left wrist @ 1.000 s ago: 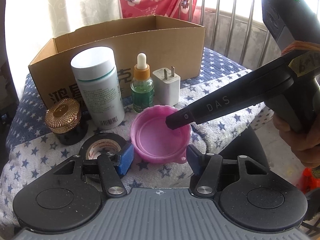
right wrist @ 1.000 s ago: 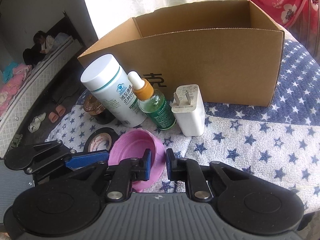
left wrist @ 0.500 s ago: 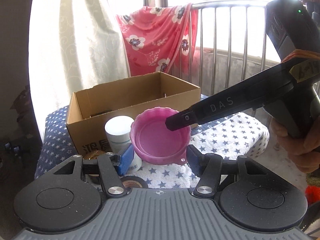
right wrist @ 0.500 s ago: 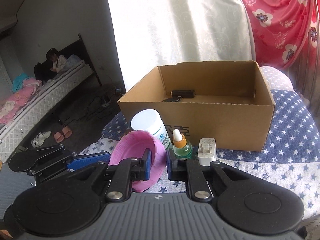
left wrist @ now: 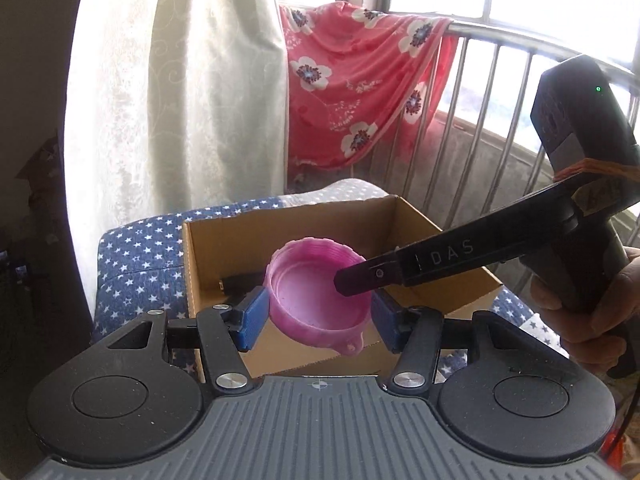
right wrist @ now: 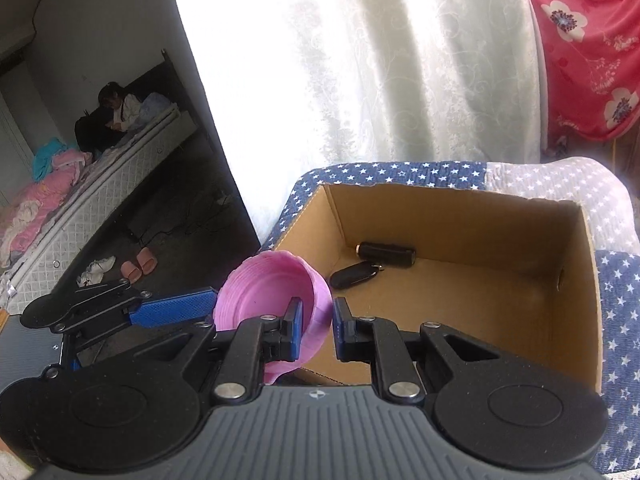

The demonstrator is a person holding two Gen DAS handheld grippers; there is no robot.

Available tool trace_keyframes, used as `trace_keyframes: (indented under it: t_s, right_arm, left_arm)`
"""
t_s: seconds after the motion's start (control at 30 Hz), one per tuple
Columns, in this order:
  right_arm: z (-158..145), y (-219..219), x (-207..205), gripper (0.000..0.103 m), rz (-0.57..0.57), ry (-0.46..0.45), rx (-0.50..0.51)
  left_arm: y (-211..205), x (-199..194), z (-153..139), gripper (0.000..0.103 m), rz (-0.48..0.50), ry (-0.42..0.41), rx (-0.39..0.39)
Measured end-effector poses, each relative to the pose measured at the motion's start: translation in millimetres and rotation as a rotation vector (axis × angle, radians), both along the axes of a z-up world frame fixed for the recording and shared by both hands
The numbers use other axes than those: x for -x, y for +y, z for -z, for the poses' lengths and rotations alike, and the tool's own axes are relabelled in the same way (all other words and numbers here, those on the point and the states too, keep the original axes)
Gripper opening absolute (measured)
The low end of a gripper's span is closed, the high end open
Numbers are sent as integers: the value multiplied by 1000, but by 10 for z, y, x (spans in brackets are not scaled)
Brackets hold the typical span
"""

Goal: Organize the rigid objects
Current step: 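Carry the pink dish into the box and release it beside the cylinder, then move the right gripper back down to the black electrical tape roll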

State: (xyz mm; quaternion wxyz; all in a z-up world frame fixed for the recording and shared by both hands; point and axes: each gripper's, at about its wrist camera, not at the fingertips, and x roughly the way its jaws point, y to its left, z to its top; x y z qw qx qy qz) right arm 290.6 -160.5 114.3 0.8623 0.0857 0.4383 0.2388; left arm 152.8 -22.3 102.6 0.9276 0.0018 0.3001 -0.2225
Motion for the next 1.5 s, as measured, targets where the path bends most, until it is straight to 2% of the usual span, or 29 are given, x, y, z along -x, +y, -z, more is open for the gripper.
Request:
trace_keyframes:
  t_s: [0.13,0.33,0.5,0.6,0.77,0.93,1.23,1.4,1.47,1.5]
  right_arm:
    - [395,14,-503,16,-3,151,-15]
    - [828,25,-880,15,-20,285,3]
    - [975,87,-988,15,-48,368,30]
    - [973,88,-1035,15,-53,384,31]
    - [818,11,-1002,16,-39,354,-9]
    - [502,-110,-758,17,-49,265,-40]
    - [-68,-557,106,18,-20,64,-155]
    - [-82,-674,651,20,-27,-30,-210]
    - [37,-663,844,23,-39,-41,-230]
    - [109,-648,907,28,-46,-36,-236]
  left_arm:
    - [26,-420,176,49,-13,93,-25]
    - [24,-764,495,49,-25,198,-67]
    - [25,-859,590,49,-26,231,-109]
    - [62,-880,581,49,-25,229,-102]
    - [119,-781,431,52,-21,189,-72]
    - [172,-589,258,53,-17,123,-38]
    - [354,83,-73,61,18,-34,57]
    - [389,482,39,61,22,-40,62]
    - [385,620,171,61,27,-8,61]
    - [374,677,238,61,31,8,57]
